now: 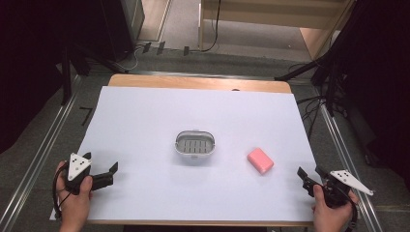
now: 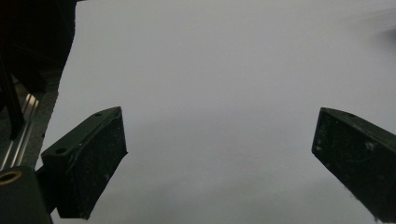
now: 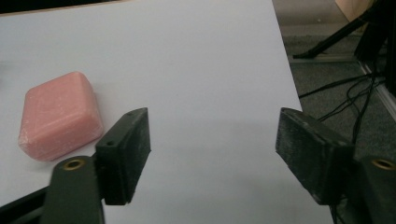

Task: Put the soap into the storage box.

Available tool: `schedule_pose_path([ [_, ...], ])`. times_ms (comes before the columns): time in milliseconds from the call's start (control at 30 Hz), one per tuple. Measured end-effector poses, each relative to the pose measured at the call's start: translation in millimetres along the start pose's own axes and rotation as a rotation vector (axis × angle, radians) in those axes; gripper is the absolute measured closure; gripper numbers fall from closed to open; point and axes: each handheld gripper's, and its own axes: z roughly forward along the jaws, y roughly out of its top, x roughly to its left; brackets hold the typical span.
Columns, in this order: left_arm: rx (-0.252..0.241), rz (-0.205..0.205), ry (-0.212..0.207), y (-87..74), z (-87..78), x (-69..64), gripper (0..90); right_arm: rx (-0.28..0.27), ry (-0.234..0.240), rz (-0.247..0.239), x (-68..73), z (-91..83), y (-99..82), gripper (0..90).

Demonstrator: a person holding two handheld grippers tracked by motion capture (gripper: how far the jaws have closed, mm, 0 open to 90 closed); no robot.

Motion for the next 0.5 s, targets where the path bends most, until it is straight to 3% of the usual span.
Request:
schedule_pose_path([
  [67, -0.001, 0.000, -0.001, 0.0, -0.2, 0.0, 3.7, 0.011, 0.035, -0.051, 1.0, 3.9, 4.0, 36.9],
  [100, -0.006, -0.001, -0.001, -0.2, -0.4, 0.0, 3.6, 0.043, 0.057, -0.079, 2.9, 6.5, 8.0, 35.1],
  [233, -0.012, 0.001, 0.003, -0.5, -1.2, -0.2, 3.6, 0.142, 0.029, -0.145, 16.5, 11.0, 18.9, 34.4],
  [333, -0.006, 0.003, 0.005, -0.3, -0.9, -0.3, 3.6, 0.205, 0.079, -0.197, 23.7, 11.9, 25.6, 34.3],
  [433, -0.002, 0.004, 0.009, -0.2, -0.4, -1.0, 3.7, 0.273, 0.066, -0.259, 28.9, 14.5, 32.4, 33.6],
  [467, -0.002, 0.004, 0.009, -0.2, -0.4, -1.0, 3.7, 0.273, 0.066, -0.259, 28.9, 14.5, 32.4, 33.6],
  [500, -0.003, 0.006, 0.013, -0.3, -0.4, -1.6, 3.6, 0.327, 0.068, -0.281, 31.0, 18.3, 35.3, 26.0],
])
